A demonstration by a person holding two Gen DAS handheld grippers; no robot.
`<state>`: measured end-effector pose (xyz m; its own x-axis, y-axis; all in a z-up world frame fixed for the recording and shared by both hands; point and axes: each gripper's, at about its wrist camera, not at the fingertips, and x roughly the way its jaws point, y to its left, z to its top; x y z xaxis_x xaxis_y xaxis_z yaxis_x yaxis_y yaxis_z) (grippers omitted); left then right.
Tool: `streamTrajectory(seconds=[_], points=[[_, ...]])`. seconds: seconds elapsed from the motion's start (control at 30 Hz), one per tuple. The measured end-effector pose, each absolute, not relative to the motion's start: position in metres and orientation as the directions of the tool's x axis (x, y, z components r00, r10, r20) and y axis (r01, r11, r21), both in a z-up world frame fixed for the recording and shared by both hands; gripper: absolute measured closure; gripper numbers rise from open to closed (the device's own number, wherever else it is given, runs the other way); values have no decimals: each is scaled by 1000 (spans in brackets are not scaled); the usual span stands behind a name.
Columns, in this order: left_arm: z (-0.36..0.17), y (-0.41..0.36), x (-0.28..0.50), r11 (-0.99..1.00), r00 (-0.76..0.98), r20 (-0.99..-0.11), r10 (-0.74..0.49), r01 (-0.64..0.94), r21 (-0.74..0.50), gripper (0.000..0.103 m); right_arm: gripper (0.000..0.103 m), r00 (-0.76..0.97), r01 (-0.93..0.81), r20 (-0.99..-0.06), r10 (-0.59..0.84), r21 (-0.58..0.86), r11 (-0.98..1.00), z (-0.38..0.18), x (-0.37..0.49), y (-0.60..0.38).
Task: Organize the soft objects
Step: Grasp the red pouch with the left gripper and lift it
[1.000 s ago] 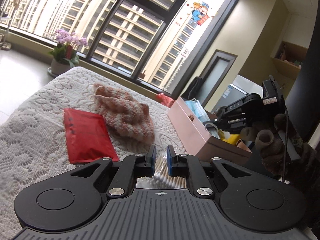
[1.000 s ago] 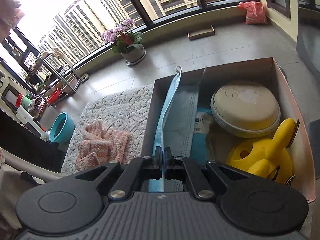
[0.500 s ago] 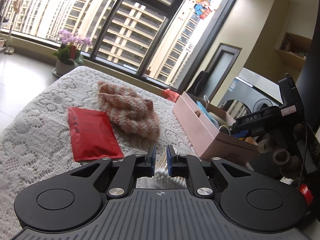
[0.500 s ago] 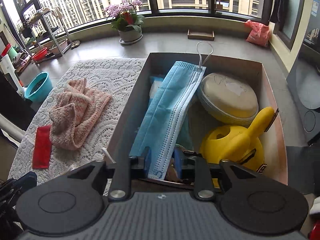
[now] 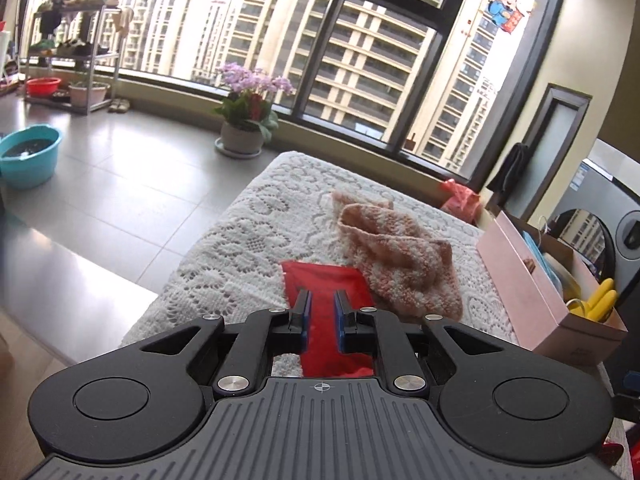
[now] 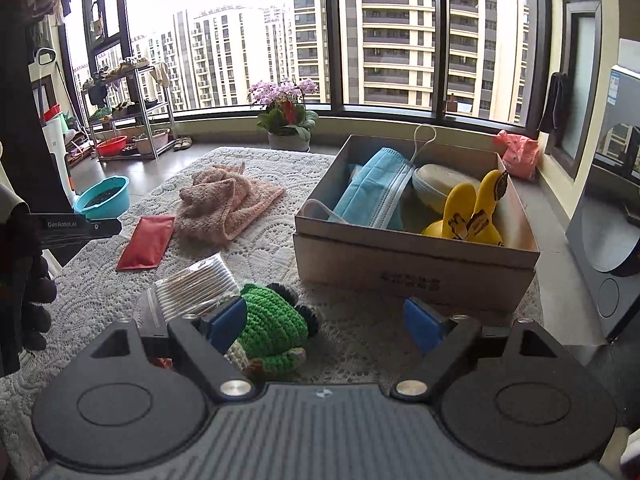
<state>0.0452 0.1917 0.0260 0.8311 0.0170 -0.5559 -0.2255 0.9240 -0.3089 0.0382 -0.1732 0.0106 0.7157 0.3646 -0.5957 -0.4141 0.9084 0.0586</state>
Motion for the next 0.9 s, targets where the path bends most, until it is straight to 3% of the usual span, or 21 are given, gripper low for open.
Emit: streamTrajectory(seconds=[0.13,0.33,0.53,0.6,0.73,0.9], points=[[35,193,59,937,826,-563,-23,-178,-301,90,16,730,-385,-587,351,72,920,-14,16,-179],[41,163,94,943,781,-614,-115,-109,-315,90,16,722,-326,-570,393,221,919,-30,18,-201],[34,130,81,963,758,-619,-208,49,-263,88,16,716,-299,-565,410,282,912,-44,16,-210],[32,128,71,981,761,-627,-165,59,-186,85,16,712,-296,-568,413,290,910,-45,16,-210],[28,139,56,998,777,-628,38,-64,-18,85,16,719,-297,-565,405,277,914,-45,14,-207],[27,162,64,988,756,-652,61,-140,-70,85,16,720,-292,-570,396,269,918,-47,14,-205]])
